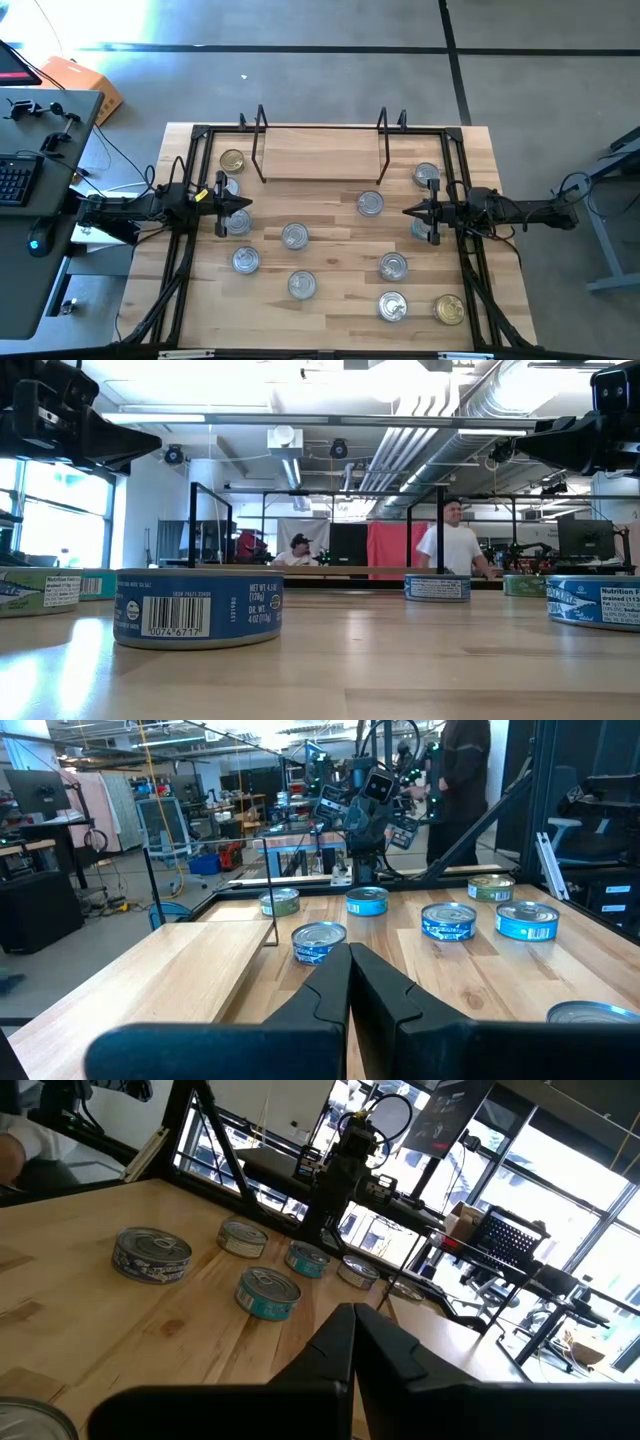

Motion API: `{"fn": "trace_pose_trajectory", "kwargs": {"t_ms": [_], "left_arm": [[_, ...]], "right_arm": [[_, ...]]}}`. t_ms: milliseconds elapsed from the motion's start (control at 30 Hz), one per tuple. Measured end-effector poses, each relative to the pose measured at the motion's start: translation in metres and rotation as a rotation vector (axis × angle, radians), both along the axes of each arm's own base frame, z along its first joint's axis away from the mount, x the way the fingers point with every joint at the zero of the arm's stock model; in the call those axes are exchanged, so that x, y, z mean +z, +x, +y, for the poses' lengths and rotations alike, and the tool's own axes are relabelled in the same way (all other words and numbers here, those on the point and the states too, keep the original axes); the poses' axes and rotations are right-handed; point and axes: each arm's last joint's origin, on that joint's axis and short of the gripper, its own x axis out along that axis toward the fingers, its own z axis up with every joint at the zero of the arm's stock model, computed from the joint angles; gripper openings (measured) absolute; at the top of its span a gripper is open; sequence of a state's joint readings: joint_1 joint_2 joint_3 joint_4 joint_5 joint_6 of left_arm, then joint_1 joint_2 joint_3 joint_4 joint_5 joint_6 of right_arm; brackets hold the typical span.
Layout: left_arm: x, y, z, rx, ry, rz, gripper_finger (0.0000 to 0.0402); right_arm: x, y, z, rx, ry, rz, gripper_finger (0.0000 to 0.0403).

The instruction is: Stack canned seafood by type on shelf

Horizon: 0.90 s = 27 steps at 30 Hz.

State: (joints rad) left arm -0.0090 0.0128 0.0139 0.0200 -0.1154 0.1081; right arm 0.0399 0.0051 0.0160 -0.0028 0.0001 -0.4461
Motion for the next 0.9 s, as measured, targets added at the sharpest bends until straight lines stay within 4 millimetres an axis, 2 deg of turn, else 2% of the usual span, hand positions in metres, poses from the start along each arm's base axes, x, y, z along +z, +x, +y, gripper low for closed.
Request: {"fn": "trace_pose_trajectory", "kwargs": {"t_ms": [633,900], "left_arm": [[-0.0001,0.0,0.0,0.0,0.007,0.001,0.0],[0.0,0.0,0.0,0.004,0.176,0.018,0.0]], "right_arm": [[0.0,0.0,0.0,0.0,0.0,0.0,0.0],[0.0001,0.0,0.0,0.0,0.0,0.0,0.0]]}}
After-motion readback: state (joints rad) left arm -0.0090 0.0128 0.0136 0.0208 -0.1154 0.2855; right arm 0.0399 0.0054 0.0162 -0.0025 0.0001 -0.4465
